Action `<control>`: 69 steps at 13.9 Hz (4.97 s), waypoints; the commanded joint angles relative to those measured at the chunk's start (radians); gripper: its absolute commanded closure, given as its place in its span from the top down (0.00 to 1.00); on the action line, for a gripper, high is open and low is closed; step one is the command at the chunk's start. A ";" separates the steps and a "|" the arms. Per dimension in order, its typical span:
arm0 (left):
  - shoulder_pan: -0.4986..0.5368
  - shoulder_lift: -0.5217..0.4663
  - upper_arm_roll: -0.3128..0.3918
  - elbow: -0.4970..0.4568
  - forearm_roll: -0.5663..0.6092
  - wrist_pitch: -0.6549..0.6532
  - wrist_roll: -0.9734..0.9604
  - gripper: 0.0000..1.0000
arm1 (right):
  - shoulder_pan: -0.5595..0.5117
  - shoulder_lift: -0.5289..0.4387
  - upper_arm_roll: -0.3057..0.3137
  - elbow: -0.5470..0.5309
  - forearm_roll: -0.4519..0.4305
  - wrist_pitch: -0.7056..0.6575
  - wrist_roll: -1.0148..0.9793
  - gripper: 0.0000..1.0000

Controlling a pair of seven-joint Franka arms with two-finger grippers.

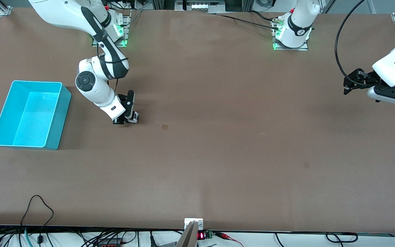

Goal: Wind and store white jeep toy
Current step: 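Grasp the jeep with the right gripper and lift it, then carry the jeep over the cyan bin and lower it inside, then open the right gripper to release the jeep in the bin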

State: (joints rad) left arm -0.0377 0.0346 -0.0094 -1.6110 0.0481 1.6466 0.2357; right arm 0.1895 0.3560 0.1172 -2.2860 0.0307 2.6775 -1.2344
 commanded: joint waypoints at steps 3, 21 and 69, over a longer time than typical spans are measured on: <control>0.002 -0.025 -0.011 -0.020 0.012 0.009 -0.015 1.00 | -0.070 -0.084 -0.010 0.087 0.015 -0.181 0.035 0.00; -0.008 -0.025 -0.014 -0.020 0.012 0.004 -0.018 1.00 | -0.545 -0.210 -0.060 0.131 -0.110 -0.318 0.665 0.00; -0.005 -0.024 -0.012 0.000 0.010 -0.059 -0.018 1.00 | -0.254 -0.400 -0.044 0.488 -0.041 -0.889 1.248 1.00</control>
State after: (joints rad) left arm -0.0385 0.0228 -0.0208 -1.6113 0.0481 1.6025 0.2263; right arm -0.0819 -0.0064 0.0789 -1.7947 -0.0199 1.8276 -0.0619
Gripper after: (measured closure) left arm 0.000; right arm 0.000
